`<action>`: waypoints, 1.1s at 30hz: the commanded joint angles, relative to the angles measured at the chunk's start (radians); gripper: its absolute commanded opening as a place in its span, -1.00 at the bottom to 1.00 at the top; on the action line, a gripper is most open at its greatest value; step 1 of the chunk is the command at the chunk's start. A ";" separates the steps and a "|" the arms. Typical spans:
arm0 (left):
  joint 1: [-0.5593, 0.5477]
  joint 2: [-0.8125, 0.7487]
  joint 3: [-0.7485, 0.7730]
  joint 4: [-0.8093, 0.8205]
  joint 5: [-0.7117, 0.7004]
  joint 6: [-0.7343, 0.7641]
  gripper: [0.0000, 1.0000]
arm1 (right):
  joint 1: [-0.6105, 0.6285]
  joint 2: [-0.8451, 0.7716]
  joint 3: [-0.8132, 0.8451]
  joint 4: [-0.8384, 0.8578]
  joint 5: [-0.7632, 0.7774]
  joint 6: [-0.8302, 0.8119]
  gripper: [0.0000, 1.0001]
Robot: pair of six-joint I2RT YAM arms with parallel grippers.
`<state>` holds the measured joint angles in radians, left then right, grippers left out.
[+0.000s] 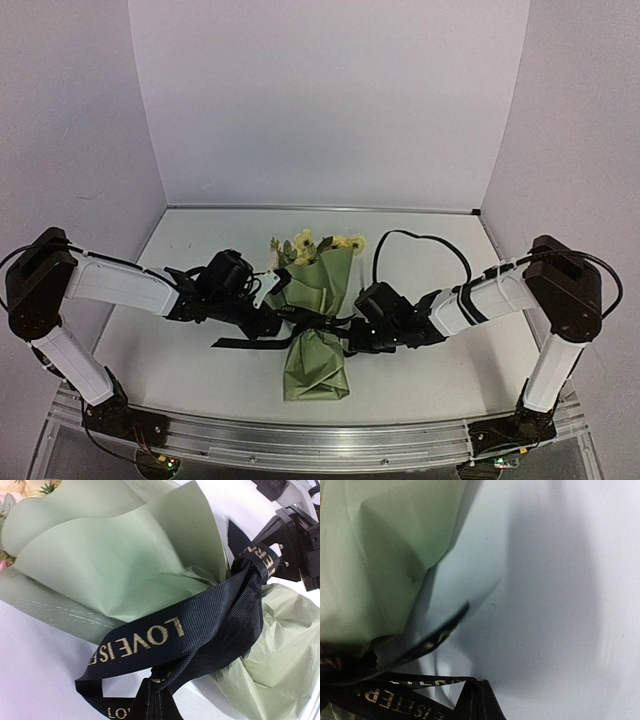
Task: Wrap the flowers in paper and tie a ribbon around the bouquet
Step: Flatten the half-tied ribbon on the folded bouquet.
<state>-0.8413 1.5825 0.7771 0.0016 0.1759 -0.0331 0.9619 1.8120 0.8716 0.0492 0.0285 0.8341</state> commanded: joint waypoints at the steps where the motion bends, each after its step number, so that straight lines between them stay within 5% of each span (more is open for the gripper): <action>1: 0.010 -0.049 -0.014 0.005 -0.061 -0.041 -1.00 | -0.019 -0.039 -0.037 -0.029 0.047 -0.013 -1.00; 33: 0.152 -0.062 -0.047 -0.087 -0.233 -0.208 -1.00 | -0.078 -0.137 -0.152 -0.041 0.086 -0.014 -1.00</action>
<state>-0.7341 1.5505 0.7322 -0.0536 0.0208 -0.1947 0.9009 1.7095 0.7494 0.0666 0.0410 0.8276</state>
